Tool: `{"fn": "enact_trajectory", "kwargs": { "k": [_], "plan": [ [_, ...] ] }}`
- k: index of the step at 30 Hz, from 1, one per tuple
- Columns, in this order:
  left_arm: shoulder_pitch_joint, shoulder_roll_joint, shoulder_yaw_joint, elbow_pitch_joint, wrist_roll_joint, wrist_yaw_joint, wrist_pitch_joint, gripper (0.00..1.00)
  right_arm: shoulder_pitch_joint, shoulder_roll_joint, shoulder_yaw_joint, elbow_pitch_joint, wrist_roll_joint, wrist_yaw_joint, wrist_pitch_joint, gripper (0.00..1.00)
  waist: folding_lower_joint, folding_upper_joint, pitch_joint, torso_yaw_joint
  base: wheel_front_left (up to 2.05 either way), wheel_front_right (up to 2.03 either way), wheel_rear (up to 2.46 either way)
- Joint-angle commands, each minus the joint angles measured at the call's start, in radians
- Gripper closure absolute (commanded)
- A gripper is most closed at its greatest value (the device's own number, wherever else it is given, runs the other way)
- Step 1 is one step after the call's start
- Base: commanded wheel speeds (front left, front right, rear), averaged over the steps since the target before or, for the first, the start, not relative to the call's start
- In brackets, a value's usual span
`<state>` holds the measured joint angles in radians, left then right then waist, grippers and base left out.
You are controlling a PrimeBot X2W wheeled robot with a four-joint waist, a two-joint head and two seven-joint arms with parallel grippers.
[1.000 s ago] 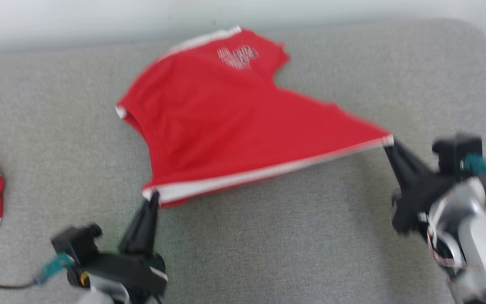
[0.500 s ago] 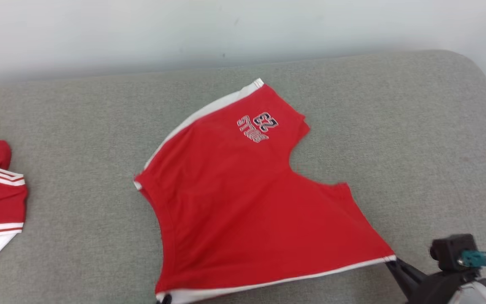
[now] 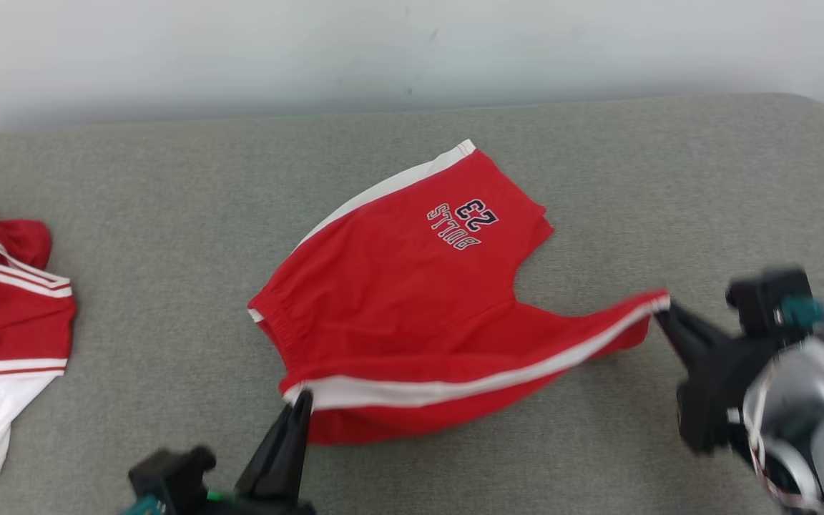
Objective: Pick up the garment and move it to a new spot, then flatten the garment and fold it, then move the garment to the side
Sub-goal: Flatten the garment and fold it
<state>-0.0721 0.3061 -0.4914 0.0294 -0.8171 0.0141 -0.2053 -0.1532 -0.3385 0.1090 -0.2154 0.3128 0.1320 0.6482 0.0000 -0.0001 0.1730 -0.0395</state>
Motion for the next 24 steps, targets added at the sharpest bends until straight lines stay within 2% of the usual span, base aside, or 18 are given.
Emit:
{"fn": "enact_trajectory", "kwargs": {
  "k": [1, 3, 10, 16, 24],
  "plan": [
    [-0.038, -0.008, -0.002, 0.011, 0.002, -0.005, -0.001, 1.0, -0.064, -0.015, 0.02, 0.047, 0.005, -0.003, -0.016, 1.0, 0.0, 0.0001, 0.005, 0.011, 0.0, 0.0, 0.0],
    [-0.08, -0.027, -0.003, 0.03, -0.002, -0.013, 0.005, 1.0, -0.156, -0.033, 0.063, 0.13, 0.013, -0.003, -0.034, 1.0, 0.0, 0.0001, 0.011, 0.025, 0.0, 0.0, 0.0],
    [-0.244, -0.071, -0.025, 0.145, 0.069, 0.024, 0.021, 1.0, -0.443, -0.078, 0.235, 0.423, -0.015, -0.003, -0.162, 1.0, 0.0, 0.0001, 0.053, 0.085, 0.0, 0.0, 0.0],
    [-0.38, -0.127, -0.022, 0.257, 0.076, 0.021, 0.008, 1.0, -0.608, -0.053, 0.287, 0.648, -0.027, -0.003, -0.251, 1.0, 0.0, 0.0001, 0.088, 0.132, 0.0, 0.0, 0.0],
    [-0.506, -0.182, -0.009, 0.388, 0.053, 0.003, 0.001, 1.0, -0.793, -0.035, 0.326, 0.835, -0.075, -0.003, -0.358, 1.0, 0.0, 0.0001, 0.129, 0.17, 0.0, 0.0, 0.0]
  ]
}}
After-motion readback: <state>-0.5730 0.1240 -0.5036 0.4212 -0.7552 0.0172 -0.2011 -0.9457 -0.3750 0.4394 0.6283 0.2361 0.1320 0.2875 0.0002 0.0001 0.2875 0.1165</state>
